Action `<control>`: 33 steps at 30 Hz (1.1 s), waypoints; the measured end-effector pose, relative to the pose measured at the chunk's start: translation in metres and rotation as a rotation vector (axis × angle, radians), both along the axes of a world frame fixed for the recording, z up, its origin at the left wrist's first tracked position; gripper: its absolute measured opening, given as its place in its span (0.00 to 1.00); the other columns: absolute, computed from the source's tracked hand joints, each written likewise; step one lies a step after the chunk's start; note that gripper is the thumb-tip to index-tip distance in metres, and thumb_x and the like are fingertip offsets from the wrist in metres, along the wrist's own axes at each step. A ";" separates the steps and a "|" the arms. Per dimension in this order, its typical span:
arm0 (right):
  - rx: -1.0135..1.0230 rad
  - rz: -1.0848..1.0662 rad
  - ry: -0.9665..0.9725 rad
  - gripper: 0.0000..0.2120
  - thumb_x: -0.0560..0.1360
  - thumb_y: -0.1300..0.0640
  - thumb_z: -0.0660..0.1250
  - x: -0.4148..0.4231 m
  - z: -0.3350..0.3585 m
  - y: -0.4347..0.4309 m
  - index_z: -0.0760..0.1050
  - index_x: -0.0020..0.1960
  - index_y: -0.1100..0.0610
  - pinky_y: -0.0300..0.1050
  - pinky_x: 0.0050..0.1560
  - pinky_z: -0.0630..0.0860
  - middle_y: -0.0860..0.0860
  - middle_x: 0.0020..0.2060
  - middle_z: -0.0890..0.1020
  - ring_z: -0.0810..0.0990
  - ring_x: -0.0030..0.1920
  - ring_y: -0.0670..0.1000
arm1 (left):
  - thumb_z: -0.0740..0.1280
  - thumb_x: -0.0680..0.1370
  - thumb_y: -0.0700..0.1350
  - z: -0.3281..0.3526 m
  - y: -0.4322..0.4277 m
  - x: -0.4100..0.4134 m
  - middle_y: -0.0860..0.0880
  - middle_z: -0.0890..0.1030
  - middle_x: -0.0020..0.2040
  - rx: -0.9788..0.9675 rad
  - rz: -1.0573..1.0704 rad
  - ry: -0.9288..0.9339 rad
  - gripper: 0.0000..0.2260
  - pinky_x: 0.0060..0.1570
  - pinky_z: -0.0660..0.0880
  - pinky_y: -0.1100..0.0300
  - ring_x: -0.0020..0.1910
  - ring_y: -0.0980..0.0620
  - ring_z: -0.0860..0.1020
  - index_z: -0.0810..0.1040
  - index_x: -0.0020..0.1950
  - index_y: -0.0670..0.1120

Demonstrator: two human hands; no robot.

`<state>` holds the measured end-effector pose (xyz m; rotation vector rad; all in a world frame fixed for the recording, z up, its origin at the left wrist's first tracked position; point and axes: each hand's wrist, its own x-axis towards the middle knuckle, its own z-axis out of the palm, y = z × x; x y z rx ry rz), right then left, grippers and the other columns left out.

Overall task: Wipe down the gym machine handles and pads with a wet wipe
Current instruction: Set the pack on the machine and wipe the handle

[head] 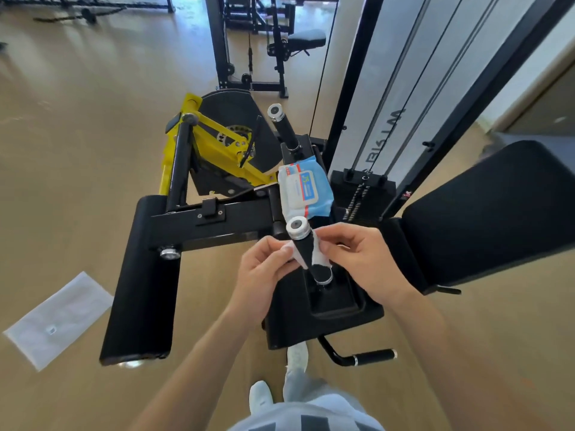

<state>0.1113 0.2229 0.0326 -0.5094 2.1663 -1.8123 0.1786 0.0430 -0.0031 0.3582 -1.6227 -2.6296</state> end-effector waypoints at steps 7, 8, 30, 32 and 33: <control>0.193 -0.075 0.073 0.12 0.77 0.68 0.70 0.021 -0.024 0.017 0.84 0.55 0.55 0.41 0.52 0.82 0.47 0.46 0.87 0.86 0.50 0.47 | 0.74 0.78 0.39 -0.031 0.022 0.019 0.41 0.85 0.47 -0.220 -0.024 -0.096 0.04 0.62 0.80 0.44 0.51 0.43 0.84 0.83 0.44 0.45; 0.223 -0.087 0.091 0.12 0.77 0.68 0.71 0.023 -0.027 0.018 0.84 0.55 0.54 0.44 0.53 0.83 0.46 0.46 0.87 0.85 0.50 0.47 | 0.74 0.78 0.38 -0.032 0.025 0.019 0.42 0.85 0.47 -0.226 -0.023 -0.099 0.04 0.61 0.80 0.44 0.50 0.44 0.84 0.83 0.44 0.45; 0.063 -0.021 0.229 0.15 0.75 0.65 0.74 0.005 0.001 -0.010 0.82 0.61 0.57 0.46 0.56 0.83 0.48 0.54 0.84 0.83 0.56 0.47 | 0.74 0.75 0.42 0.012 0.017 0.008 0.47 0.86 0.45 -0.218 0.340 0.159 0.05 0.48 0.81 0.57 0.46 0.49 0.84 0.83 0.49 0.43; 0.089 -0.030 0.222 0.14 0.75 0.66 0.74 0.008 -0.009 -0.003 0.82 0.60 0.57 0.47 0.57 0.82 0.48 0.53 0.84 0.84 0.55 0.48 | 0.74 0.74 0.42 0.004 0.022 0.011 0.49 0.85 0.43 -0.233 0.322 0.129 0.06 0.47 0.81 0.59 0.43 0.52 0.83 0.82 0.48 0.42; 0.105 -0.038 0.213 0.14 0.75 0.66 0.74 0.009 -0.014 0.001 0.82 0.59 0.56 0.48 0.57 0.82 0.49 0.52 0.85 0.84 0.54 0.48 | 0.75 0.74 0.42 -0.001 0.025 0.012 0.49 0.85 0.42 -0.237 0.312 0.103 0.06 0.47 0.80 0.60 0.43 0.53 0.83 0.82 0.47 0.41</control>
